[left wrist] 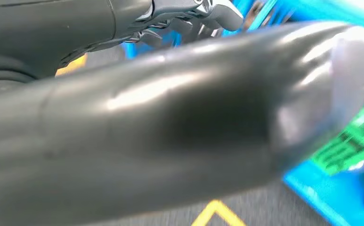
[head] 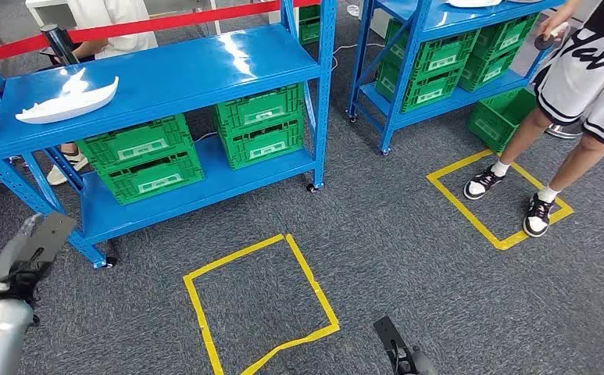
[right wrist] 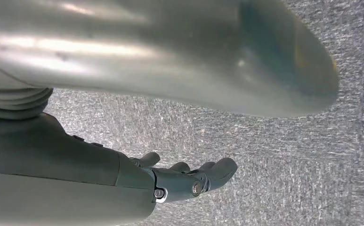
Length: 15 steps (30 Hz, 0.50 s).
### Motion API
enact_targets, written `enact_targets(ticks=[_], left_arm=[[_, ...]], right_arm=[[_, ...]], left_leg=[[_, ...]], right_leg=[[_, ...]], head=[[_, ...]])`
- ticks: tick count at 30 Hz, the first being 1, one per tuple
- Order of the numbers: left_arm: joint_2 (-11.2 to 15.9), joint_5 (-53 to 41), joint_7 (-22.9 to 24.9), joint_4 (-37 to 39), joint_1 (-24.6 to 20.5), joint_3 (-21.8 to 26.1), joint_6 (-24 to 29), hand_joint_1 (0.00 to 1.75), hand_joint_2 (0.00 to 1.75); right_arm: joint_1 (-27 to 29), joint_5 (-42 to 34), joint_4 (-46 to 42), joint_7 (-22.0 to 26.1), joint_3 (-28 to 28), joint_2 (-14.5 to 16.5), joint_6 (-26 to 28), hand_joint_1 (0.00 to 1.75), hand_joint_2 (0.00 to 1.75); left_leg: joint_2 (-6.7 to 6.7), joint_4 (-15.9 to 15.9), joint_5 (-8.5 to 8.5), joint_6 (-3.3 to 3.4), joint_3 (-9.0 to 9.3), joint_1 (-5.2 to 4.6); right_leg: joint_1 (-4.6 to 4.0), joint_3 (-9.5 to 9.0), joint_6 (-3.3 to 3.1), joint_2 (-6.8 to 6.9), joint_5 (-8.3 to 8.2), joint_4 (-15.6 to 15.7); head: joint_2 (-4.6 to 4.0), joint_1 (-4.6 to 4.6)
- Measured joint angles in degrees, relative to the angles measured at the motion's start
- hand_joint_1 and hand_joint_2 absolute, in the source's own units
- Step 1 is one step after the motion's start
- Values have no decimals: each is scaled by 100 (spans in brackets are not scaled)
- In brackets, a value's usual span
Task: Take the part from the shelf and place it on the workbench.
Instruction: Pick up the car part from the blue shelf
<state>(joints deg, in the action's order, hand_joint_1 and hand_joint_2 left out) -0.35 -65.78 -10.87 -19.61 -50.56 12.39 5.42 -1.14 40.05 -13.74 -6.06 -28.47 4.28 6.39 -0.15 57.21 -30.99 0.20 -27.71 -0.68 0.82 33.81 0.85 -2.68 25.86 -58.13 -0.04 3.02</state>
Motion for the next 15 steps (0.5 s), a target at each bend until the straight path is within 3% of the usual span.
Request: enact_targets(ticks=[11,15], left_arm=[[31,-875,31,53,-972,-769,-212,0,0],[55,-1287,137,126,-1370,-1178,-454,0,0]], right_arm=[[-96,390,101,-24,-303,35,42,0,0],[-169,591,169,-29,-425,81,78,0,0]], left_leg=[[-9,4,10,-2,11,-2],[-12,50,10,12,-24,-31]], right_leg=[[3,17,-5,4,-11,-5],[38,36,33,2,-41,7]], head=[[0,1],[0,-1]])
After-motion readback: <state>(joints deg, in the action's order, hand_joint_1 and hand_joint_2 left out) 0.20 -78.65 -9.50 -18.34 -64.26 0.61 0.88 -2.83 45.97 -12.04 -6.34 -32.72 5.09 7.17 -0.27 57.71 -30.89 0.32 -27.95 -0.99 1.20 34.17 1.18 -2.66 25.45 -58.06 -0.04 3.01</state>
